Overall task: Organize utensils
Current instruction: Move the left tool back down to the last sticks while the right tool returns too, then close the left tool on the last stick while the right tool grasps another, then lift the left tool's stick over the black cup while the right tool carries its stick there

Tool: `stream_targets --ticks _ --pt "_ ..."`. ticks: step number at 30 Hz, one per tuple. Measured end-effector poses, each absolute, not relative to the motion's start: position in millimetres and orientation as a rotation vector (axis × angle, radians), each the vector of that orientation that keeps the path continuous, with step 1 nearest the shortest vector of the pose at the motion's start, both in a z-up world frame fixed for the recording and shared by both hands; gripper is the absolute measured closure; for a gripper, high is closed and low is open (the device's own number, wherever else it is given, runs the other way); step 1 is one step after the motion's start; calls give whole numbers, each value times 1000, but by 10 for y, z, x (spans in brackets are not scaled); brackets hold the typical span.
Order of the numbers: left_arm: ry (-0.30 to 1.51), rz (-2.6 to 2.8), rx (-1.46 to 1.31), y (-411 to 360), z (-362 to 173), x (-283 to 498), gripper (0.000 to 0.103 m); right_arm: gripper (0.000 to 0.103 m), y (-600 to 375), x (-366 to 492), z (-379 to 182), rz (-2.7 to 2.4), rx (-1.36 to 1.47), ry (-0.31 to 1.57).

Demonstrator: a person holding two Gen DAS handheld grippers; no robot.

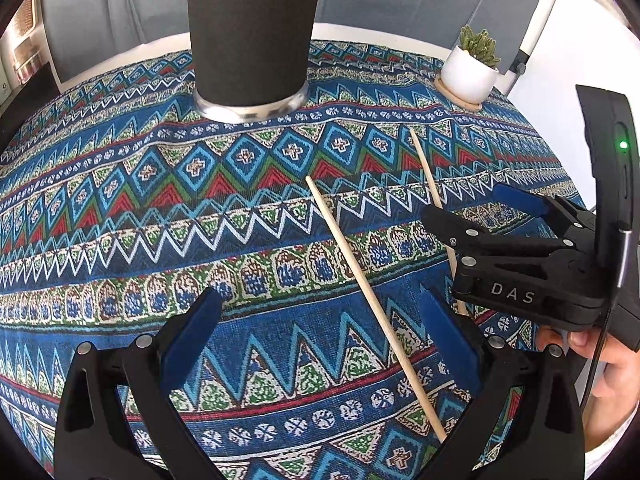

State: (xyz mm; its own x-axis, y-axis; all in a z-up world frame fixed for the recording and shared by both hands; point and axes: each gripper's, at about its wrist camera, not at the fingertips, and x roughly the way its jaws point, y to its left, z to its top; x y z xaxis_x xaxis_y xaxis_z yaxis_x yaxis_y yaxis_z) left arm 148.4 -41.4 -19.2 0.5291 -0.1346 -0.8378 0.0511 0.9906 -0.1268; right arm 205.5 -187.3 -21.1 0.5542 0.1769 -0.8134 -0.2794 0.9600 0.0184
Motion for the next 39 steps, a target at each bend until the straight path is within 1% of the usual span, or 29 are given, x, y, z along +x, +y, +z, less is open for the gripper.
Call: stream_targets --ticks 6,12,13,14,15,17,18,19,20,21,23,25,27,30,33,39 --pt "1004 1 12 -623 -259 1494 5 10 -2080 1858 -194 212 -87 945" --pt "969 13 8 -657 -250 1449 5 12 -2289 1604 -195 162 -68 944" --pt "963 14 7 -655 -251 1438 5 17 -2306 1574 -183 170 -72 940" --pt "959 20 4 -656 -253 1419 5 30 -2337 1524 -168 178 -74 932" --pt "955 28 0 -653 -250 1403 5 36 -2365 1477 -155 181 -75 921" --pt "942 35 0 -674 -248 1354 9 65 -2442 1409 -137 175 -66 909" --pt "938 32 0 -683 -237 1322 15 72 -2477 1381 -129 167 -66 902" --pt "933 19 5 -706 -218 1296 21 84 -2521 1363 -124 163 -58 899" --pt "929 4 13 -743 -195 1275 38 95 -2560 1348 -117 160 -56 898" --pt "929 -17 20 -780 -170 1265 59 96 -2592 1358 -120 155 -60 898" --pt "942 -71 46 -843 -149 1267 78 97 -2650 1347 -107 170 -47 900" --pt "946 -102 61 -834 -148 1274 82 98 -2704 1340 -105 177 -45 900" --pt "954 -127 37 -731 -147 1270 94 98 -2763 1349 -108 195 -40 901" --pt "975 -173 0 -551 -138 1259 98 98 -2859 1370 -101 242 44 911" --pt "983 -240 -69 -394 -109 1241 98 98 -2941 1397 -74 315 157 909" --pt "920 -321 -126 51 118 1197 98 98 -2960 1503 239 385 187 858"
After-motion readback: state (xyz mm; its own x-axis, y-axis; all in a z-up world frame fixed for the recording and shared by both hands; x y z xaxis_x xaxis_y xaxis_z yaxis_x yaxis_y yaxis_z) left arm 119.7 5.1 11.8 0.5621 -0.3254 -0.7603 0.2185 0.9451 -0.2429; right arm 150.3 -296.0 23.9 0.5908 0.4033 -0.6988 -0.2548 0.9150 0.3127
